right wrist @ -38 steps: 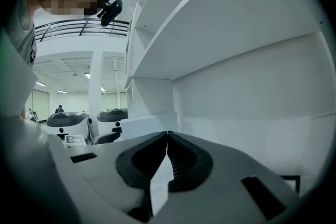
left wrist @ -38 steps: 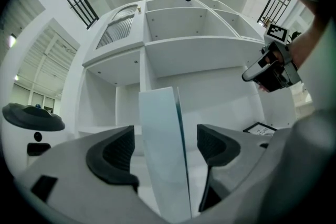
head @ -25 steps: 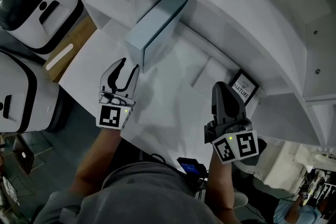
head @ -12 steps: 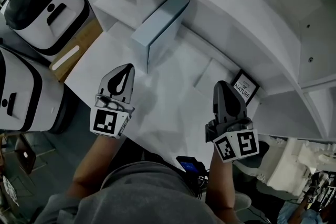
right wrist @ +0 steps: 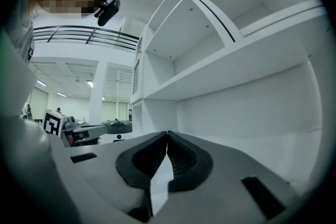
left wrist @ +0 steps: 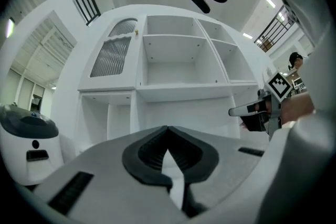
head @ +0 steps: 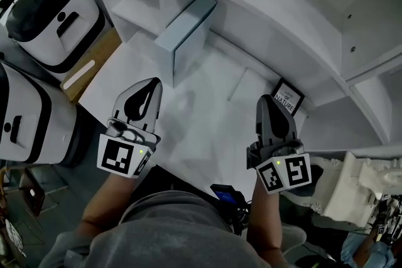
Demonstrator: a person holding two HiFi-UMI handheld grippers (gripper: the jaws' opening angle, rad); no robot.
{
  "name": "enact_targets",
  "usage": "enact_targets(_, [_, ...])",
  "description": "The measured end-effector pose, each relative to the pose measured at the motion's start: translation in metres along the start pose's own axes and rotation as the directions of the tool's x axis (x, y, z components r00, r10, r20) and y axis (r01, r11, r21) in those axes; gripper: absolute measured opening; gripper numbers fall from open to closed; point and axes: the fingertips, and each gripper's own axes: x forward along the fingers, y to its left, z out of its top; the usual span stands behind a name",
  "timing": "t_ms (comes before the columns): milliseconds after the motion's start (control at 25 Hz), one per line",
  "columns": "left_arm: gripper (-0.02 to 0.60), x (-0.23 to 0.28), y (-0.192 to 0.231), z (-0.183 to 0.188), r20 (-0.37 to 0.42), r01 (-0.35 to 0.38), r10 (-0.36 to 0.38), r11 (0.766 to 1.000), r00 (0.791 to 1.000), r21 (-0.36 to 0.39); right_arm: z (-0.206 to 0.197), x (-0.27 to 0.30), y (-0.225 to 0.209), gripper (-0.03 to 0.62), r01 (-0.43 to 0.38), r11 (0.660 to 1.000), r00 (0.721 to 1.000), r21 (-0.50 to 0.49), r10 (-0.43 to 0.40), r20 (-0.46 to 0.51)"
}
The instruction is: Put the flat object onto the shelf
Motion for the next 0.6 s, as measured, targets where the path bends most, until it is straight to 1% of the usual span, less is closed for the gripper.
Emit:
enact_targets(40, [0.008, -0.002, -0.002, 0.004, 0.008, 0.001, -0.001, 1.0, 1.0, 0.006, 0.003, -0.005, 0.001, 0.028, 0.004, 1.0, 1.0, -0.004, -0.004, 0.005])
enact_targets(160, [0.006, -0.011, -0.008, 0.017, 0.033, -0.007, 0.005, 0.998, 0.999, 0.055, 0.011, -0.018, 0.002, 0.028, 0.02, 1.0, 1.0, -0.011, -0.02, 0.018])
enact_targets(240, [0.007, -0.016, -0.012, 0.022, 0.041, -0.004, 0.001, 0.998, 0.999, 0.068, 0.015, -0.025, 0.002, 0.028, 0.032, 0.999, 0.999, -0.009, -0.032, 0.025])
enact_targets(440, [0.007, -0.02, -0.018, 0.031, 0.039, 0.03, -0.031, 0.999, 0.999, 0.03, 0.028, -0.034, 0.01, 0.028, 0.04, 0.999, 0.998, -0.023, -0.038, 0.052])
enact_targets(600, [0.006, -0.026, -0.013, 0.036, 0.035, 0.028, -0.028, 1.0, 0.999, 0.001, 0.033, -0.042, 0.016, 0.028, 0.05, 0.998, 0.997, -0.023, -0.049, 0.063])
